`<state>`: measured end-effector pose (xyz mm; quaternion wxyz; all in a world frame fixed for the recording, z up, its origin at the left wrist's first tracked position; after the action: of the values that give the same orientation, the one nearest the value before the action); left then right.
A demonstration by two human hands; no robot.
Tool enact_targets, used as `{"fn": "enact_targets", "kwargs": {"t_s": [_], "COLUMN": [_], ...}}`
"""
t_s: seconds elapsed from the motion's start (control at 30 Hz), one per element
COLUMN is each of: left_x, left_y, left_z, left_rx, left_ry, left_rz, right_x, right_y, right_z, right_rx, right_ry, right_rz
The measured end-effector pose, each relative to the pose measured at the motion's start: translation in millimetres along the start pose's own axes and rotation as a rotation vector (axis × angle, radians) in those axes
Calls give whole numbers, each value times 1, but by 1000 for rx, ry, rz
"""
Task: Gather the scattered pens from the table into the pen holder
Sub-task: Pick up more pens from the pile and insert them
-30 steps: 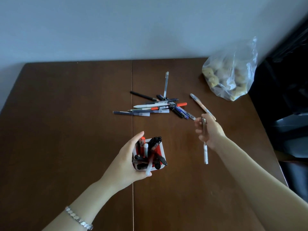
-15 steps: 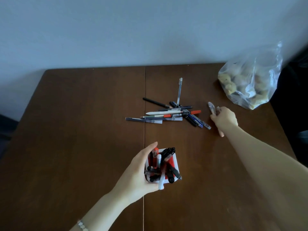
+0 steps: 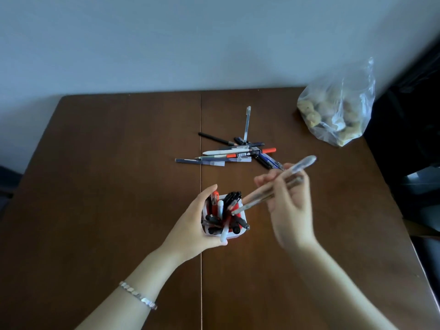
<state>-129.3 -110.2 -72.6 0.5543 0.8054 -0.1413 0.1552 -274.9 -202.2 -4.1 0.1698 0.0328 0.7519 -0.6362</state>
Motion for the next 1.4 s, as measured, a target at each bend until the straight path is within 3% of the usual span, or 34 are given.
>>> {"fn": "enact_targets", "kwargs": {"t_s": [0.13,0.2,0.33,0.4,0.47,0.7,0.77,0.93,0.97,1.03,1.13,1.23,1.4], "left_x": [4,4,2,2,3,7,6,4,3,3,2,2,2], "left_y": [-2,-1,1,2,1,5,6,2,-1,-5,-6,-6,-8], "left_z": [0,-1,-1,-1,-2,-4,-5,-3,-3,-2,0,1,1], "left_rx": [14,12,-8,-16,-15,-5,-24,-39,-26,-18,-26,-13,-14], "left_ry": [42,48,47,50,60,88,90,85,81,74,54,52,55], "left_rz": [-49,-51,-42,-42,-35,22,33,-10,-29,-35,-15,-16,-33], "right_x": [-24,-20,-17,-21,-26,-17,-27,-53,-50,-25,34,61,52], "right_y": [45,53,30,25,28,48,52,58,53,38,43,64,90], "right_z": [-20,-24,-21,-19,-21,-36,-36,-32,-27,-2,54,105,156], "right_rx": [-37,-45,227,281,304,260,225,116,90,53,-28,-132,-217], "right_ry": [-116,-105,-56,-115,-191,-194,-263,-670,-652,-400,-12,76,31], "right_rz": [-392,-474,-646,-704,-804,-987,-1037,-1219,-1124,-885,-952,-1139,-1405]}}
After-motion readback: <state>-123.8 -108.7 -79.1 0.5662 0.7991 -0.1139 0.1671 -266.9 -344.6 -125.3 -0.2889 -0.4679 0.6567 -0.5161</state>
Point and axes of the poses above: each hand's wrist, its own z-axis towards the middle knuckle, its own x-axis out of the back of the hand, y = z × x, the point moved 9 cm from there along z, towards the middle knuckle, and after that the axes turned 1 degree about -x, right-handed, at the moved point
